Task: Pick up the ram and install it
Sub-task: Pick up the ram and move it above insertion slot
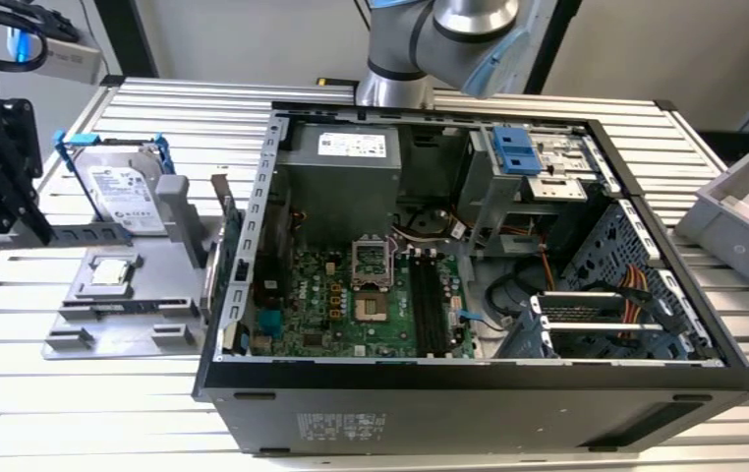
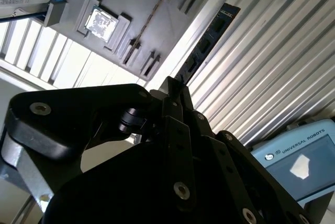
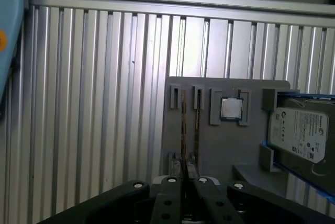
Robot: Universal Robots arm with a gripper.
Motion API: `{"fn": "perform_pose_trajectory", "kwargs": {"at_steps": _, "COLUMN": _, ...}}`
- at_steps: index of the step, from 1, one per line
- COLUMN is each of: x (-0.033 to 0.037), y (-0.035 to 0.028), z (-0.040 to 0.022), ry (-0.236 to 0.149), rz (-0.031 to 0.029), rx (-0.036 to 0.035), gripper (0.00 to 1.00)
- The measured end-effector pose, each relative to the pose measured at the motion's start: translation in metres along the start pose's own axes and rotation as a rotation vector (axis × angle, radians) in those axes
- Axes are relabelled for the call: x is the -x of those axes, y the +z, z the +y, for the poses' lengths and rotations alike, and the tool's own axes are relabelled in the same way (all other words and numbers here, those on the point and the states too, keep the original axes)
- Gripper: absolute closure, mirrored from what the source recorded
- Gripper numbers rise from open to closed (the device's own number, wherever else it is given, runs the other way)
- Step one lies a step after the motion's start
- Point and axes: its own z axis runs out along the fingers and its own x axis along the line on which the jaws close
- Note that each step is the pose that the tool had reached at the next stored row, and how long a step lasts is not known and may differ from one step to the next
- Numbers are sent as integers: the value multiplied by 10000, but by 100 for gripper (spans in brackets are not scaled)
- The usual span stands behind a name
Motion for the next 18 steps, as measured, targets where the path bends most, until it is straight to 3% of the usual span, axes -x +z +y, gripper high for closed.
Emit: {"fn": "perform_pose_trajectory", "kwargs": {"at_steps": 18, "x": 1, "y": -54, "z": 0, "ry": 0, "rz": 0, "rx": 0, "gripper": 100}}
